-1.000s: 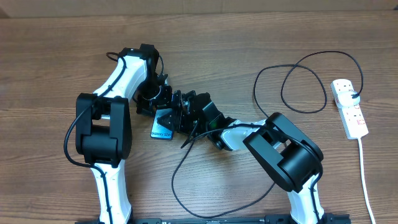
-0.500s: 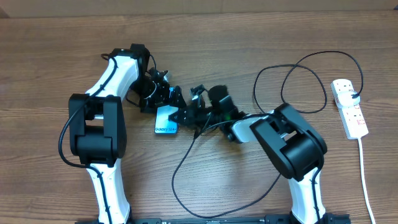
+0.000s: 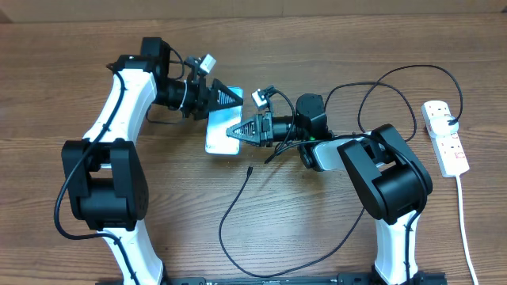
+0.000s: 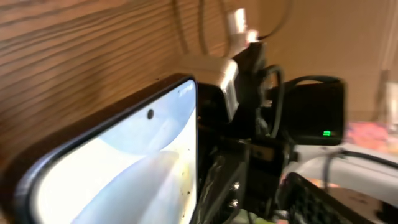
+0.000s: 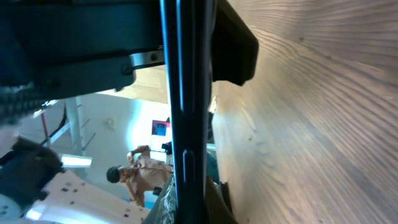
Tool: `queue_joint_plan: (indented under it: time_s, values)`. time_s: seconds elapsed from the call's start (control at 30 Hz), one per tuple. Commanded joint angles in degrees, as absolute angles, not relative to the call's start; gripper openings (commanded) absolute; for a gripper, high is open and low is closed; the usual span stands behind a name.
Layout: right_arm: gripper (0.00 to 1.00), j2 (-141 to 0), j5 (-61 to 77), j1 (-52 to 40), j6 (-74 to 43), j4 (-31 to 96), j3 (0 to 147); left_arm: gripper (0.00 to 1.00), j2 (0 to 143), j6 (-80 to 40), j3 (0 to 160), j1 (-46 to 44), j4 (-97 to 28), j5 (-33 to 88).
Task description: Plug charger to phone and switch on socket
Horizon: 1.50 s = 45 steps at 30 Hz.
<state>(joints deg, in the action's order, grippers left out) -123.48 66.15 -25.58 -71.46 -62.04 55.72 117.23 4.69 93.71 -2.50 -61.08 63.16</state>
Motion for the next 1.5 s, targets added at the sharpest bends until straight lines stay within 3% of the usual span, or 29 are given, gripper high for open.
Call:
queue_joint_plan:
  time_s: [0.0,0.17,0.37,1.17,1.47]
  values:
    - [0.04,-122.56,69.3,-26.59,-77.65,-66.04,55.99,0.67,114.69,5.98,93.93,-2.94,-60.99,74.72]
    - [0.04,-122.56,70.43,-26.59,-85.01,-75.81,55.99,0.43,114.69,5.96,93.93,-2.96,-60.49,76.73]
    - [0.04,-122.56,72.64,-26.48,-86.61,-76.69,55.99,0.33,114.69,5.96,93.93,-3.09,-60.66,81.6]
    - [0.04,-122.56,61.93,-22.63,-88.97,-77.08,56.07,0.34,114.69,6.26,93.93,-4.32,-63.86,81.65]
    - [0.04,-122.56,61.93,-22.63,-89.65,-77.08,56.69,0.27,114.69,6.24,93.91,-4.97,-64.1,81.67]
